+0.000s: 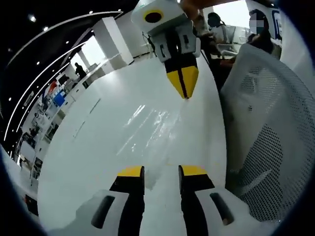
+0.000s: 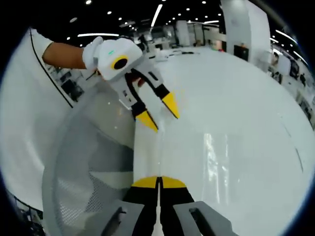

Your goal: Open the resealable bag by pulling the two sides of the seal apart until the entire bag opening is separated and visibly accessible.

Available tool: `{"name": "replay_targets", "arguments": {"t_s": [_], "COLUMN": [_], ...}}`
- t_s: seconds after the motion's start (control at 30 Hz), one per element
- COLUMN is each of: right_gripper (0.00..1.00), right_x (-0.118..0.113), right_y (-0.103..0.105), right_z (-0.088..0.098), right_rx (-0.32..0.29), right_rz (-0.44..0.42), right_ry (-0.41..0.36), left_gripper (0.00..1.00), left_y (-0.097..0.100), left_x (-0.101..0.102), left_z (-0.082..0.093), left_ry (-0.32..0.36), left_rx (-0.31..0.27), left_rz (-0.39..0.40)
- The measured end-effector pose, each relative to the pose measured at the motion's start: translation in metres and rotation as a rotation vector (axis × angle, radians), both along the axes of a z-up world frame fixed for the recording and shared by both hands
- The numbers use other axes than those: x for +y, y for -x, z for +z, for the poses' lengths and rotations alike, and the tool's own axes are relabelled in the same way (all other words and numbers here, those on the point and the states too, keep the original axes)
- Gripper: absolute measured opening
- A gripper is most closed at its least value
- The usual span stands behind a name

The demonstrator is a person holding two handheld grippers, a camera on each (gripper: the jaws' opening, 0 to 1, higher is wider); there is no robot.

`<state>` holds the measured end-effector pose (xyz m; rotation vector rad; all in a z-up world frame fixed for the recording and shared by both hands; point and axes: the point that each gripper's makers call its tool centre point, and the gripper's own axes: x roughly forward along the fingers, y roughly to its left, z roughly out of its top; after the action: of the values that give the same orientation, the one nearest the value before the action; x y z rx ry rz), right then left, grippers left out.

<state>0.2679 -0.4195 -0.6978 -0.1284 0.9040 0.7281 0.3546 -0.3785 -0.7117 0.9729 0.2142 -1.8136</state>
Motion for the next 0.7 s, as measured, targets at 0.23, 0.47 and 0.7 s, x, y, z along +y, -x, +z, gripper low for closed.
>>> {"name": "replay_targets", "arguments": {"t_s": [0.23,0.47,0.7], "right_gripper": [0.0,0.0,0.0], "right_x": [-0.0005,-0.0002,-0.002], "right_y": [0.0028,0.004,0.0029], "right_z": [0.0036,0.0023,0.0025], "right_rx": [0.019,0.029,0.03], "right_rz": [-0.004,-0.02,-0.067], "right_ry": [-0.019,-0.019,-0.028], "left_gripper": [0.03,0.01,0.0], "left_y": [0.0095,0.012,0.0121], "left_x": [-0.0001,0.0009,0.0001], "left_z": [-0.0036,-0.0032,-0.0002], "left_ry": [-0.014,-0.018,-0.017], "left_rx": [-0.045,-0.041,-0.054], "left_rz": [-0.105,-0.11,-0.116]}}
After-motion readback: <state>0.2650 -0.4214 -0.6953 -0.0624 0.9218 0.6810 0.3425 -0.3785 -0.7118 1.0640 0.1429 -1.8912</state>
